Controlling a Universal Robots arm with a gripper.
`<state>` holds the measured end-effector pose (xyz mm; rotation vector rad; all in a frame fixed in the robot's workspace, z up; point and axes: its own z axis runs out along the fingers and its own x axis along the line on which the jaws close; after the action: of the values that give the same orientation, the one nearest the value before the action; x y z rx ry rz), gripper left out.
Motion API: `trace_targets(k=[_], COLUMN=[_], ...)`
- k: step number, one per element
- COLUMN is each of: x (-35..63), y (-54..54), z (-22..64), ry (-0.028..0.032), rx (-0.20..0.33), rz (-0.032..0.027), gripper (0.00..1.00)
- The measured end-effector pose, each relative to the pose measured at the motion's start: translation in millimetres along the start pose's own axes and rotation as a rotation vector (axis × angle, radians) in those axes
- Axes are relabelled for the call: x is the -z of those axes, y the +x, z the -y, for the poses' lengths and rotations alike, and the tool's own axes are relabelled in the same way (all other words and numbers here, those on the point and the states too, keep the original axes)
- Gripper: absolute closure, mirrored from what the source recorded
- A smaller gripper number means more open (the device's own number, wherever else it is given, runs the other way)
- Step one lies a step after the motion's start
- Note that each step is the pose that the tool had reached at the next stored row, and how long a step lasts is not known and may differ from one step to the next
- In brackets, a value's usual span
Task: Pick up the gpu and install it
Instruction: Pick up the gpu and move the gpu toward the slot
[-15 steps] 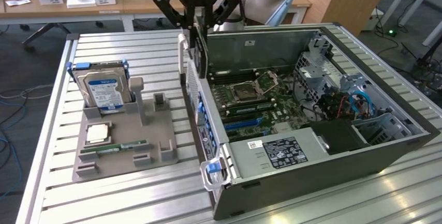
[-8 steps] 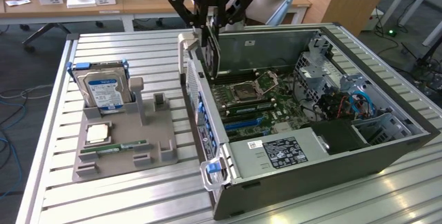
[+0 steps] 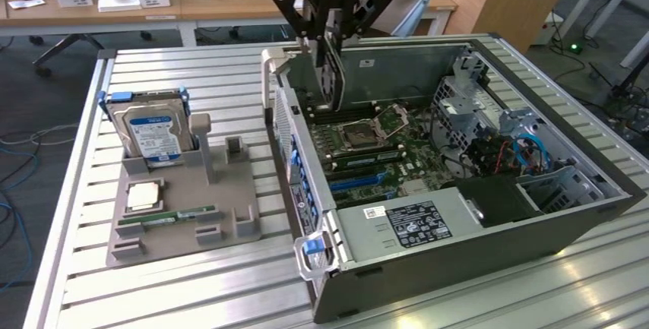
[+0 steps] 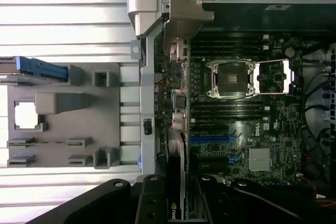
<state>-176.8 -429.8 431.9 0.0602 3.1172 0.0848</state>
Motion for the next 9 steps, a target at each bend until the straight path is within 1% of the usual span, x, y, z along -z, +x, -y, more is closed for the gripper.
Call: trace_targets(k=[9], x=[-0.6], y=[-25.9], z=[-1.0], ry=[-0.0063], rx=[0.0], rz=[-0.0003], gripper=[0.74])
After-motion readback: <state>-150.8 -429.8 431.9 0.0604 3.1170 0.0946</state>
